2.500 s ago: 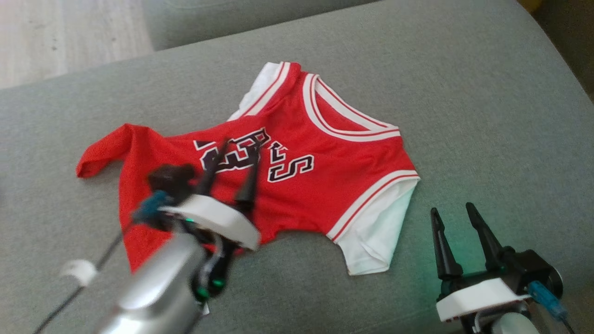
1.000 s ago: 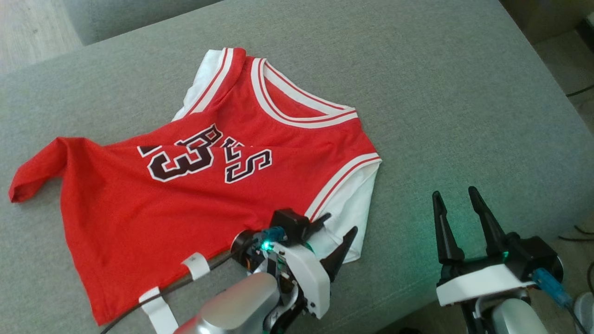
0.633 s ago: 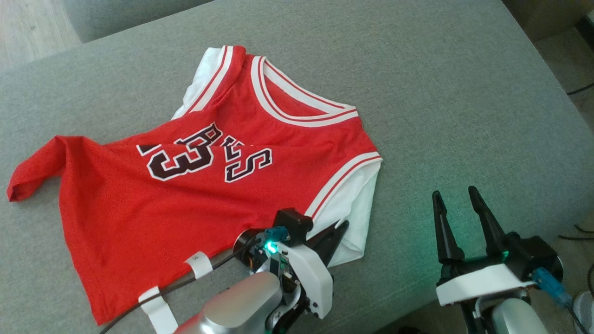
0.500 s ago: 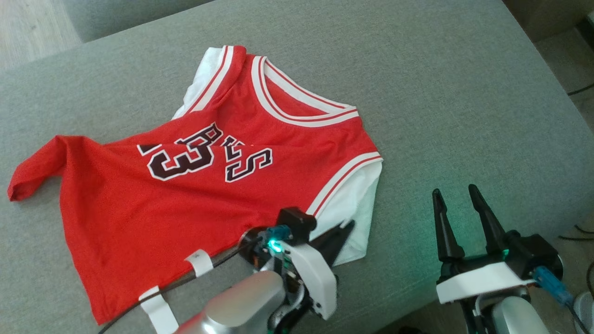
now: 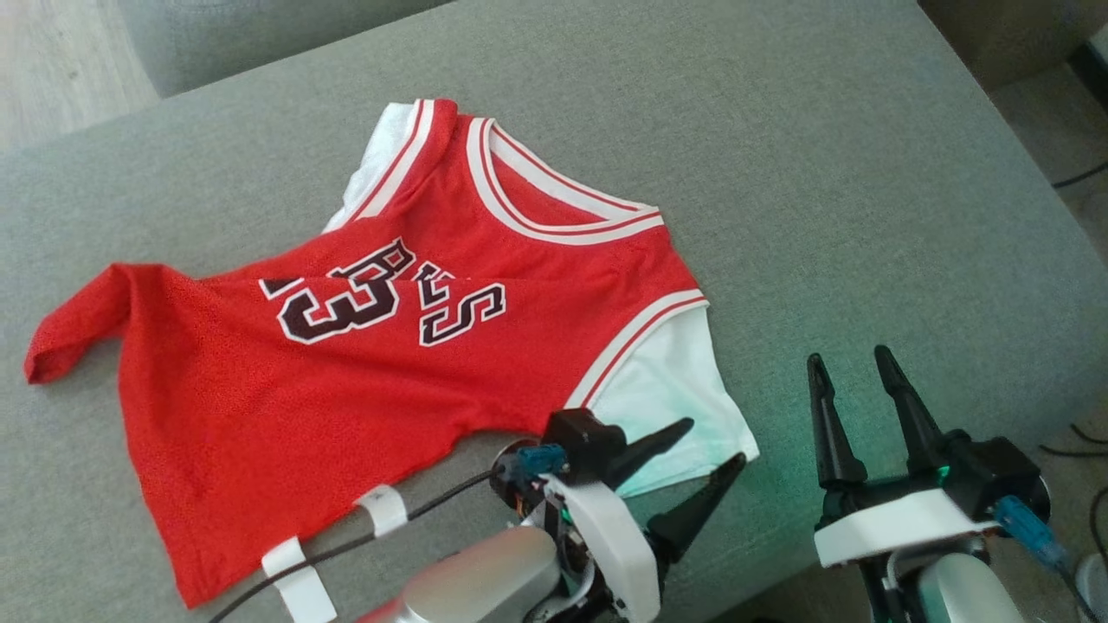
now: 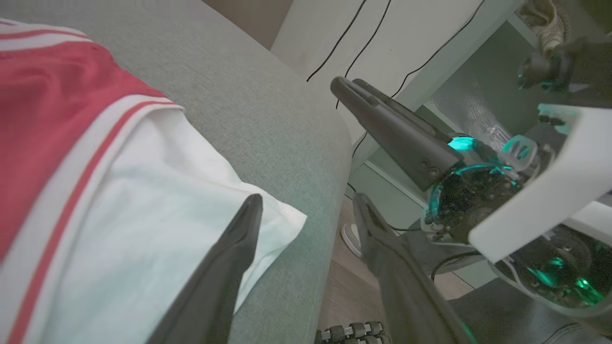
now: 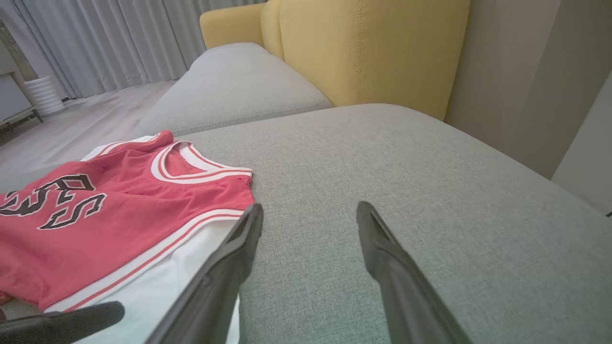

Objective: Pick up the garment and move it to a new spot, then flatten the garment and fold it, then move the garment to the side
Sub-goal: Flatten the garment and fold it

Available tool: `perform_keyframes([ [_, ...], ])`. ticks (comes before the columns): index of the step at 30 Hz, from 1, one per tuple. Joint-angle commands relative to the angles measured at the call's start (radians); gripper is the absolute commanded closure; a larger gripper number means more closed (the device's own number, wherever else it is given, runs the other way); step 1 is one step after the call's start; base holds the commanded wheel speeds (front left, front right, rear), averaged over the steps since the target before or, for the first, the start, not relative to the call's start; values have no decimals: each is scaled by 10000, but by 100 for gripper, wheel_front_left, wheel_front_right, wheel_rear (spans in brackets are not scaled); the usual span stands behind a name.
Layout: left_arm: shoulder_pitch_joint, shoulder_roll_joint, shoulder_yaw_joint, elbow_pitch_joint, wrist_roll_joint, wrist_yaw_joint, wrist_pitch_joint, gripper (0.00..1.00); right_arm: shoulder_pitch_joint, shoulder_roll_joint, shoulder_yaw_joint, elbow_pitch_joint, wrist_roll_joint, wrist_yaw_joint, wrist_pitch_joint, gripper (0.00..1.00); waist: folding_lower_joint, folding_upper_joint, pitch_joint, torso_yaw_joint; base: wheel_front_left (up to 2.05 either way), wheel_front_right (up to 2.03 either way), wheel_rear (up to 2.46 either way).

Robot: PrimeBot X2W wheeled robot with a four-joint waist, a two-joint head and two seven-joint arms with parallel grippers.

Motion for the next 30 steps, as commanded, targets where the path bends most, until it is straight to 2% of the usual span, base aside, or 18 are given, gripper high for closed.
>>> perform_keyframes([
  [1,-332,-76,235,-189,-24,-38,-216,0,-126,-41,178,-246,0,67,-111,0,0,0,-88,44,0,0,0],
  [5,-331,74,546,54,88,243,-820,0,-22,-41,82,-298,-105,67,-111,0,0,0,-384,188,0,0,0],
  [13,488,818,1978,-160,363,1535,-1589,0,342,-41,-323,-521,-530,67,-111,0,0,0,-1221,918,0,0,0],
  [20,2055,1602,4295,-1208,1632,2479,-1618,0,618,-48,-585,-517,-825,67,-111,0,0,0,-1882,1841,0,0,0],
  [25,3198,1940,5616,-1726,2816,2713,-1619,0,749,-87,-631,-447,-867,67,-111,0,0,0,-2158,2440,0,0,0],
  [30,4221,1859,6829,-2179,3777,2526,-1620,0,858,-100,-619,-368,-885,67,-111,0,0,0,-2333,2881,0,0,0],
])
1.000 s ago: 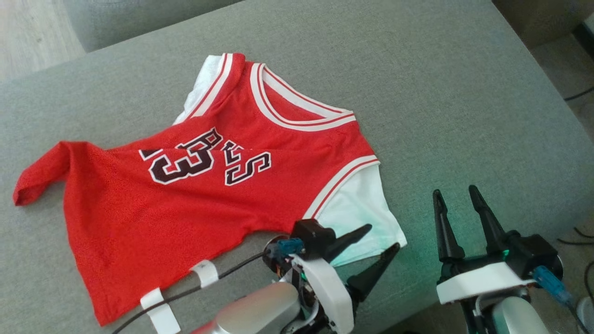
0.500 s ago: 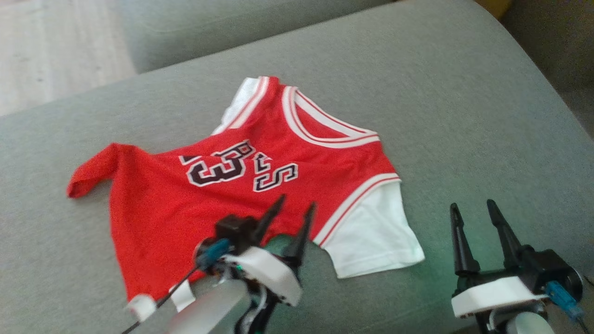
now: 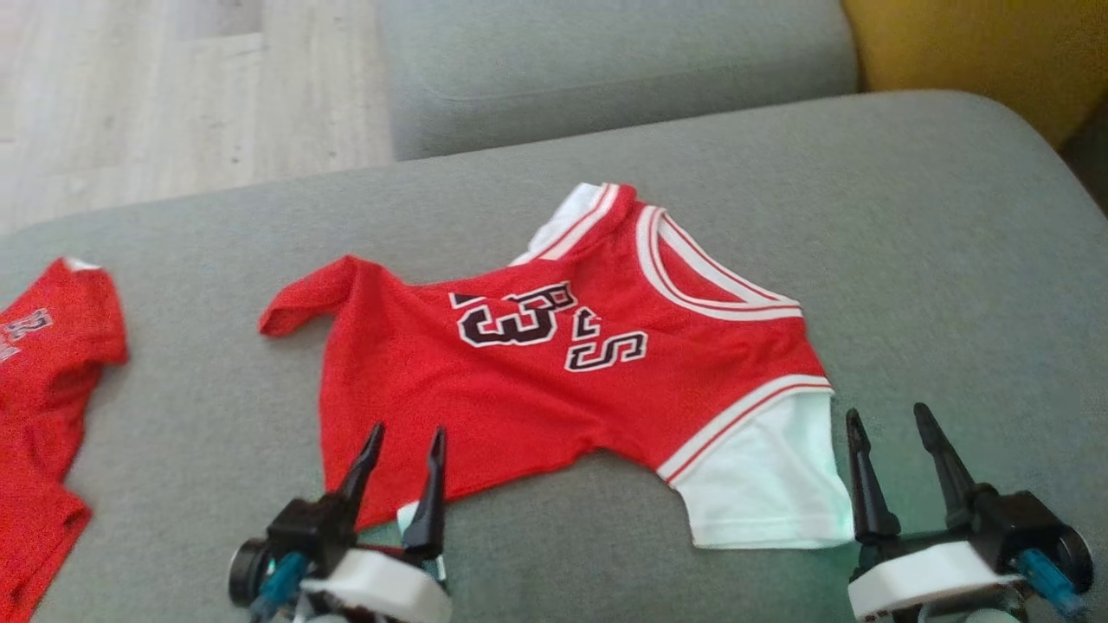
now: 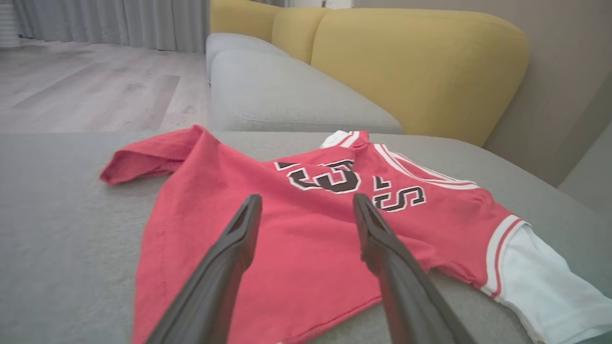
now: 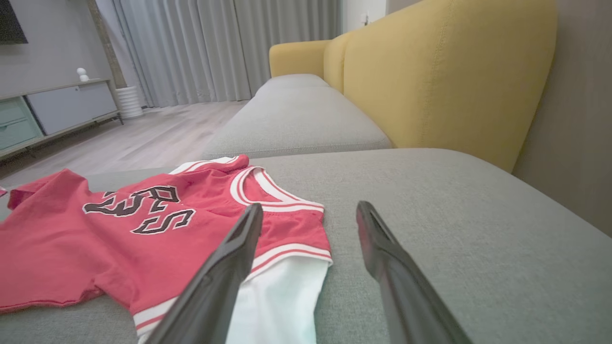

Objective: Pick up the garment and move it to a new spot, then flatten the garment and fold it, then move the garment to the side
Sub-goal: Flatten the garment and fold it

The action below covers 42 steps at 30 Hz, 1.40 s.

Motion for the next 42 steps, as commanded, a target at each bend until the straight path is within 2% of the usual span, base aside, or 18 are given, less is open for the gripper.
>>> perform_keyframes([
  [1,-102,49,692,-344,294,-83,-96,0,-178,-104,226,-237,-87,67,-111,0,1,0,-158,256,0,0,0],
  [10,1278,-321,2886,-495,1695,-396,-96,0,-260,-166,587,151,-73,67,-111,0,1,0,-268,385,0,0,0],
  [21,1922,-1064,4405,-241,2778,-1092,-97,0,-384,-129,887,568,21,67,-111,0,1,0,-355,443,0,0,0],
  [34,1940,-1552,5208,122,3639,-1803,-97,0,-447,-127,983,619,81,67,-111,0,1,0,-359,534,0,0,0],
  [42,1905,-1650,4953,-144,4204,-2095,-97,0,-700,-292,1011,-28,457,67,-111,0,1,0,-337,356,0,0,0],
])
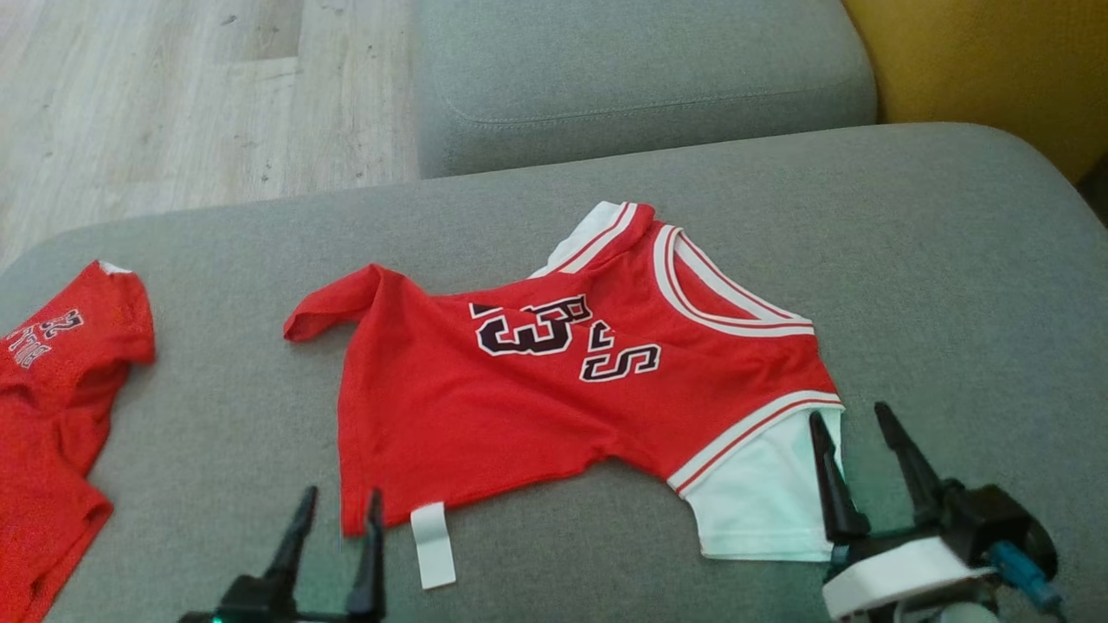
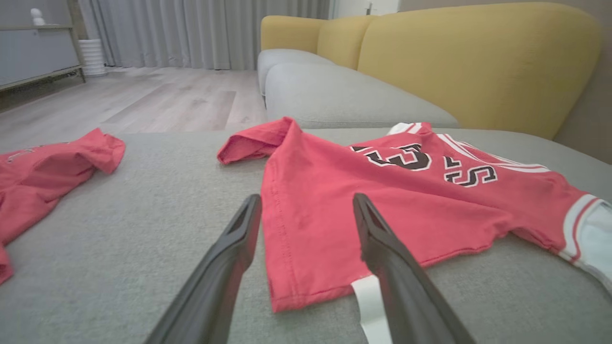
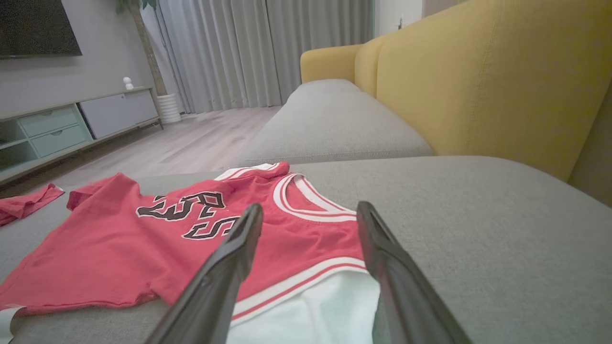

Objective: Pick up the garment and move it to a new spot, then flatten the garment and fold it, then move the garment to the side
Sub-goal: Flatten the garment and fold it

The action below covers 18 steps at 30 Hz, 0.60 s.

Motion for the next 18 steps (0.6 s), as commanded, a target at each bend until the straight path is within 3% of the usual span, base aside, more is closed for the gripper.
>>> perform_keyframes([
  [1,-274,-56,79,-151,117,-83,-26,0,-559,-322,264,-424,105,67,-111,0,0,0,-8,-71,0,0,0],
  [4,-359,11,-208,12,216,-146,591,0,-427,-633,265,-291,144,67,191,0,0,0,25,-167,0,0,0],
  [8,-360,63,-454,-200,198,-182,1657,0,-18,-998,420,-269,187,67,1559,0,0,0,109,-309,0,0,0],
  [13,-357,414,-515,-346,365,-47,2650,0,403,-1063,454,-123,344,67,3064,0,0,0,325,-527,0,0,0],
  [18,-419,633,-552,-509,378,-40,3120,0,259,-843,590,53,365,67,3556,0,0,0,629,-639,0,0,0],
])
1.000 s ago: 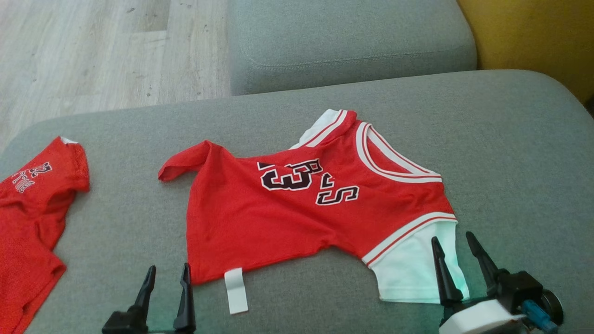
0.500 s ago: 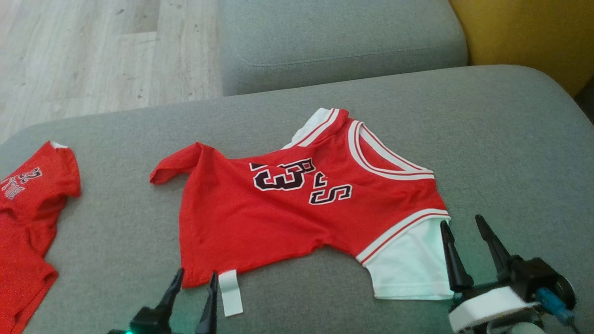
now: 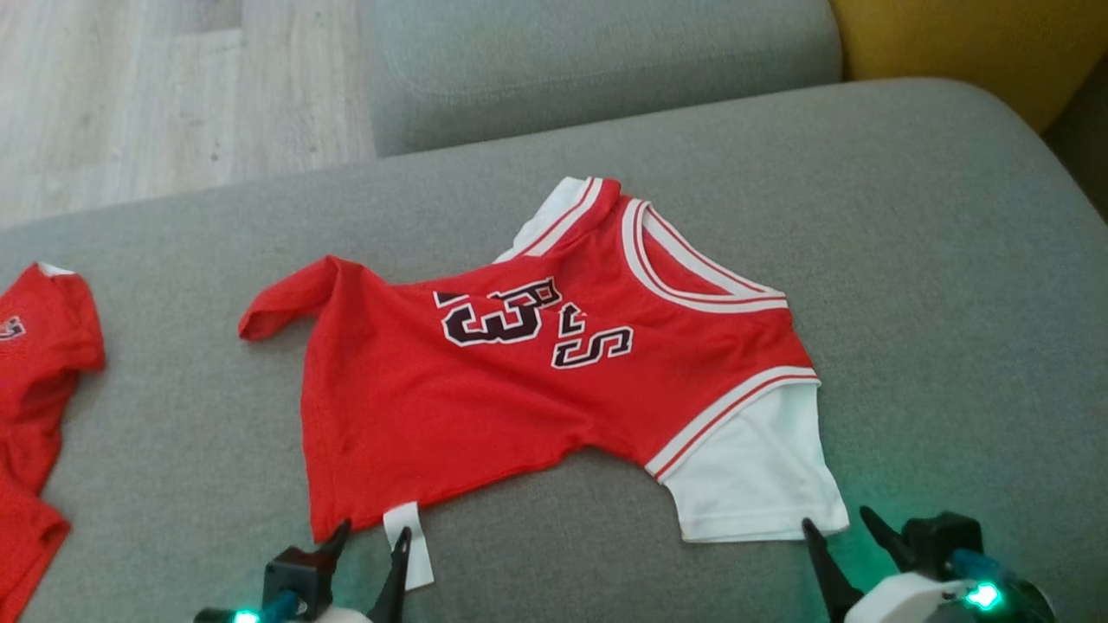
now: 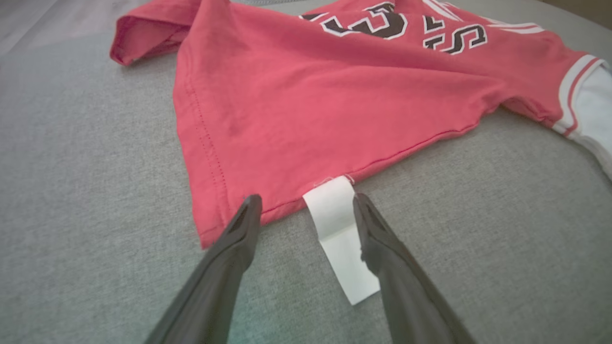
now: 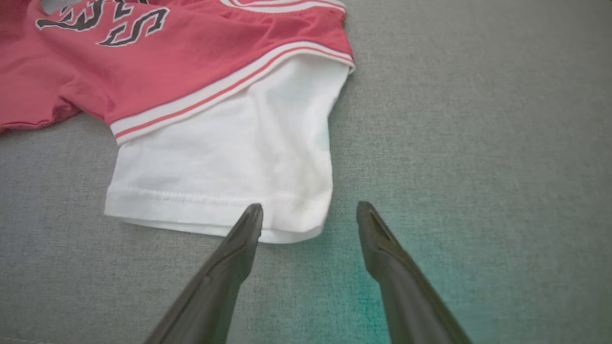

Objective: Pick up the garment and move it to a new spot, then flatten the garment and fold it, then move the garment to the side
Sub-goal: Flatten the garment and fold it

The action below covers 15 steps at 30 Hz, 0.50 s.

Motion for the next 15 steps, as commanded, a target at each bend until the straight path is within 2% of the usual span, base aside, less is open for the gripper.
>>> perform_keyframes([
  [1,-451,233,267,-339,101,45,6,0,-519,-40,245,-209,6,67,-24,0,0,0,127,-37,0,0,0],
  [15,-801,516,183,-71,77,105,373,0,-1310,184,506,742,119,67,-39,0,0,0,418,152,0,0,0],
])
